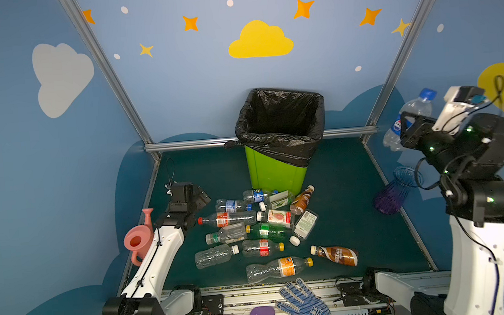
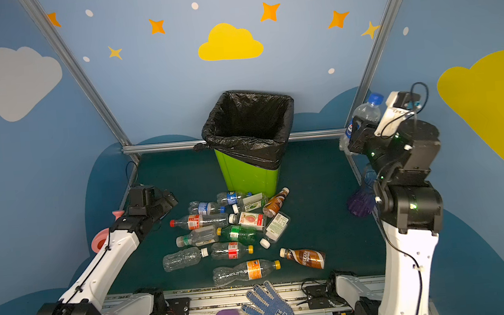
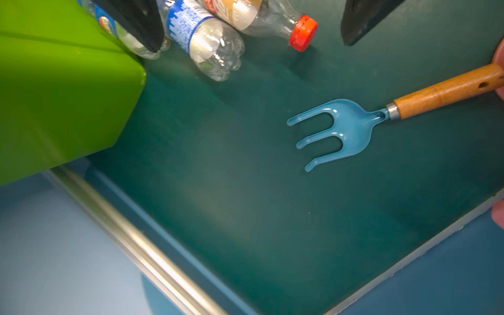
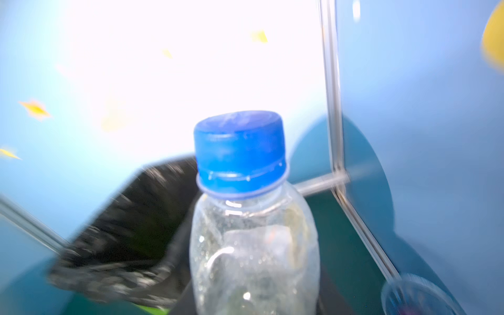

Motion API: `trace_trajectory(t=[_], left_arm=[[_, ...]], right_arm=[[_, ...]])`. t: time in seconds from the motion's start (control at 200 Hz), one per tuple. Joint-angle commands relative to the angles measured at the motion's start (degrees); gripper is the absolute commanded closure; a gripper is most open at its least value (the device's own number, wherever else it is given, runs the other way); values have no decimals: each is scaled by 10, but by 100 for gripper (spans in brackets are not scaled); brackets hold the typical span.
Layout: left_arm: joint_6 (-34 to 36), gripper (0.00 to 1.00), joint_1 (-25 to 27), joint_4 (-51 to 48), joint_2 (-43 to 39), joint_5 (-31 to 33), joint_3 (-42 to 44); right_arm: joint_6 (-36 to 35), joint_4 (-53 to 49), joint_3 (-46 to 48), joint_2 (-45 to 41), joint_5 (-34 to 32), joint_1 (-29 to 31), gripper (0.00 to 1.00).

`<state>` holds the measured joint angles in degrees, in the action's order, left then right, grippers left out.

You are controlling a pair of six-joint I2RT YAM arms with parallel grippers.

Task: Throw the plastic bottles in the bin
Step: 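Lift the blue-cap bottle up and over the bin with the right gripper, then open the right gripper above the bin to drop the bottle, then reach the left gripper across to the brown Nescafe bottle while right arm lowers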

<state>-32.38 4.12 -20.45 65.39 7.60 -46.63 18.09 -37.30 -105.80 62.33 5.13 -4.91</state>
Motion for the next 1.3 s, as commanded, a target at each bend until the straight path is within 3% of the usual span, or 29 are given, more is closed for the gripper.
trace_trajectory(t=[0.0, 0.09, 0.2, 0.27, 0.325, 0.385, 0.445, 0.561, 0.621, 0.901, 1.296], left_arm=[[1, 0, -2, -36, 10, 15, -16], [0, 0, -3, -57, 22, 10, -26], [-10, 0, -2, -74, 32, 3, -33], [-14, 0, -2, -75, 31, 3, -30], [-12, 0, -2, -83, 27, 8, -31], [-8, 0, -2, -93, 19, 18, -34], [-5, 0, -2, -97, 7, 27, -35], [-5, 0, -2, -90, -17, 35, -32], [-12, 0, 0, -86, -25, 36, -29], [-11, 0, 41, -102, -41, 67, -30], [57, 0, 186, -121, -1, 202, -57]], right_arm=[[69, 105, -6, 62, 86, 19, 64], [46, 89, -81, 178, 95, 119, 63], [-48, -83, -291, 377, 81, 229, 50], [-62, -181, -439, 477, 81, 237, 41], [-61, -228, -525, 511, 67, 227, 18], [-63, -232, -550, 491, 42, 213, 14], [-53, -178, -483, 425, 2, 205, 10], [-45, 57, -169, 214, -26, 183, 5], [-24, 77, -91, 156, -23, 158, 3], [49, 77, 204, 28, 42, 37, 2], [162, 120, 525, -25, 117, -7, 2]])
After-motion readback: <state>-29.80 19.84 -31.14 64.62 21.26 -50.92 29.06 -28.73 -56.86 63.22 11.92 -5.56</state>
